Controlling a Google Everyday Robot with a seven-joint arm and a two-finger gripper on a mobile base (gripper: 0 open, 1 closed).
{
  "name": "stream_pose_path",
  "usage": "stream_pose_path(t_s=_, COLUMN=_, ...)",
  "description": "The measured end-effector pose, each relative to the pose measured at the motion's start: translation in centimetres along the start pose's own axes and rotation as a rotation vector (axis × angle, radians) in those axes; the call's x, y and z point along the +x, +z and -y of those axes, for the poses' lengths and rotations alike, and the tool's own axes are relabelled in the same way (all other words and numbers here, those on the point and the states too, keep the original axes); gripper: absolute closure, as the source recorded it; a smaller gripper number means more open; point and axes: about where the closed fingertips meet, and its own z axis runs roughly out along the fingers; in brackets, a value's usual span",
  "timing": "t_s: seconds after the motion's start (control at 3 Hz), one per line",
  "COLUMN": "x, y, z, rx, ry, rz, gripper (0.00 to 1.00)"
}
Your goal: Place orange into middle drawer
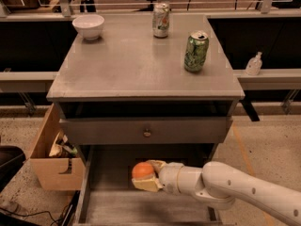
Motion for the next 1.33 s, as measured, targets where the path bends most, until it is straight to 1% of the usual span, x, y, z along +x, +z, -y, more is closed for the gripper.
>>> stream_pose_path(t_s=0.33, x=1.4, y=3.7, z=0.5, rx=-0.017, ry=-0.055, rz=-0.035, gripper=1.0)
stream_pose_path(t_s=0.67, x=3.7, y=7.3, z=1.4, rx=-0.04, ry=-0.087, rz=-0.076, gripper=1.0)
stream_pose_path(t_s=1.0, x=6.7, y=10.5, z=2.6, rx=-0.064, ry=-0.08, rz=-0.108, gripper=1.0)
stream_pose_path(t_s=1.33, x=9.3, y=12.8, z=3.4, rx=-0.073, ry=-0.079, rz=-0.152, gripper=1.0)
